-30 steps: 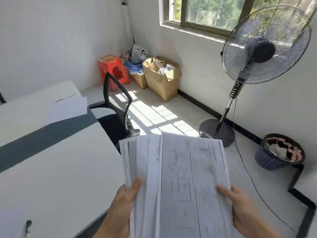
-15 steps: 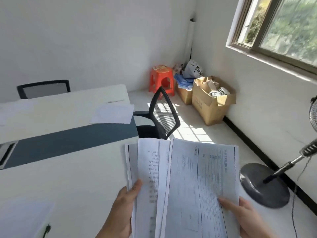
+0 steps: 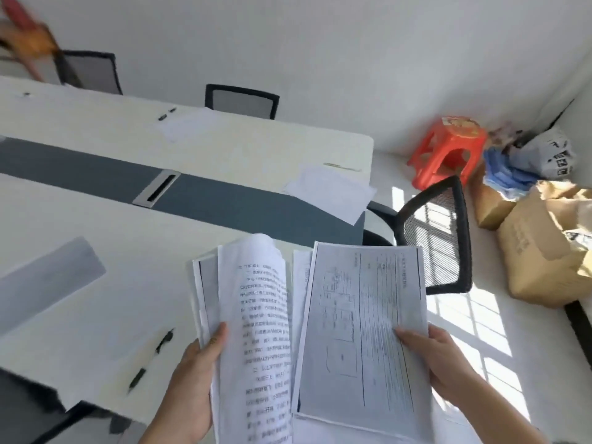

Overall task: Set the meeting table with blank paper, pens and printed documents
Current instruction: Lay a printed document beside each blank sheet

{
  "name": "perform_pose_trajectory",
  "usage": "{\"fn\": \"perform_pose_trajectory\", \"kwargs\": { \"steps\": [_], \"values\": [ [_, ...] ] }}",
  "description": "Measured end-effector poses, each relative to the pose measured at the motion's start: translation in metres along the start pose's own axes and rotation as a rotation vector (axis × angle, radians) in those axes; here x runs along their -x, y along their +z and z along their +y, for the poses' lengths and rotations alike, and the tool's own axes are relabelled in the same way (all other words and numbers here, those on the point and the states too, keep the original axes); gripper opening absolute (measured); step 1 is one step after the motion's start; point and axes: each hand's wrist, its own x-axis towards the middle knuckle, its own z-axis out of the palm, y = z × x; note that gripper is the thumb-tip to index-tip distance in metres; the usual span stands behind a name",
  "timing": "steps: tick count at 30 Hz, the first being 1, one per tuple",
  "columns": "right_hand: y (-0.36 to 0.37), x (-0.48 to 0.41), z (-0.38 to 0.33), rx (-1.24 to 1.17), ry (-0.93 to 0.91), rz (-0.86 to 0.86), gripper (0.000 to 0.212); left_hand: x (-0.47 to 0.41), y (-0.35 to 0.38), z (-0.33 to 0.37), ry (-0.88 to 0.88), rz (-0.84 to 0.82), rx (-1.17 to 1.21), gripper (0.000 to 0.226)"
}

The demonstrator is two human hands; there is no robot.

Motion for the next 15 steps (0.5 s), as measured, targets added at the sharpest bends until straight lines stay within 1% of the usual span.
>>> {"fn": "perform_pose_trajectory", "kwargs": {
  "steps": [3, 7, 10, 12, 15],
  "values": [
    [0.022, -0.056, -0.025, 0.108, 0.005, -0.070, 0.018, -0.005, 0.002, 0.001, 0.030, 0.121, 0.027, 0.044],
    [0.050, -0.132, -0.056, 0.279, -0.008, -0.205, 0.017, -0.011, 0.022, -0.001, 0.053, 0.281, 0.063, 0.047],
    [0.071, -0.191, -0.078, 0.379, -0.012, -0.265, 0.014, -0.016, 0.045, -0.005, 0.038, 0.358, 0.086, 0.044],
    [0.086, -0.232, -0.089, 0.434, -0.014, -0.290, 0.016, -0.022, 0.061, -0.008, 0.028, 0.399, 0.097, 0.043],
    [0.109, -0.284, -0.096, 0.564, -0.054, -0.317, 0.019, -0.027, 0.083, -0.010, 0.033, 0.469, 0.113, 0.035]
  ]
}}
